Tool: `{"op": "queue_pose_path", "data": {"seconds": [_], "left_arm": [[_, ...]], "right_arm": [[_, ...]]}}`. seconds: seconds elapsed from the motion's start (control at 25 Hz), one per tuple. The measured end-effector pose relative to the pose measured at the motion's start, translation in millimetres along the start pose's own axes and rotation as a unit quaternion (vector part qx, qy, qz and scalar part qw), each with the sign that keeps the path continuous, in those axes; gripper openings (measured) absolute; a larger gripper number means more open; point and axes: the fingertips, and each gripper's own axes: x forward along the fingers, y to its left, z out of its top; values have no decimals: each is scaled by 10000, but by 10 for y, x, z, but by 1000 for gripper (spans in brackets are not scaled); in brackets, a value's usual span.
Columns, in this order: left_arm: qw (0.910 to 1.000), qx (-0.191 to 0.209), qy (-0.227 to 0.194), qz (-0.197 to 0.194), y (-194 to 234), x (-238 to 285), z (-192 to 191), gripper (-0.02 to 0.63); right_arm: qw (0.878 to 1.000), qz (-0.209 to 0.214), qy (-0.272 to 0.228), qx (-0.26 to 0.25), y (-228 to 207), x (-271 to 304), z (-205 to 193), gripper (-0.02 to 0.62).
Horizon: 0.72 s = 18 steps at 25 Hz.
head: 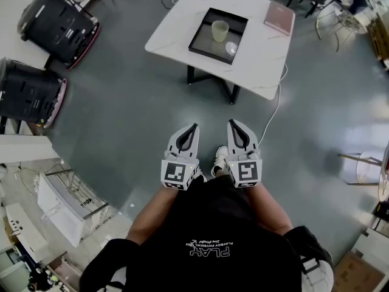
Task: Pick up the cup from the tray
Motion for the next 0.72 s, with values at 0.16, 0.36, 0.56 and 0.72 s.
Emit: {"op": "queue_pose_path", "data": {"seconds": [0.16, 0.36, 0.56, 0.72], "left_arm": [[10000, 18, -27, -22, -15, 48, 29, 8], [10000, 16, -34, 53, -26, 113, 68, 8], [9998, -33, -53, 175, -10, 272, 148, 8], [9990, -37, -61, 436, 110, 368, 181, 8]], "right_arm": [[9999, -58, 89, 18, -60, 17, -25, 9], [9995, -126, 287, 8, -185, 35, -73, 9], [9997, -113, 216, 19, -369, 90, -22, 9], [9999, -54, 146, 22, -480, 118, 8, 9]]}}
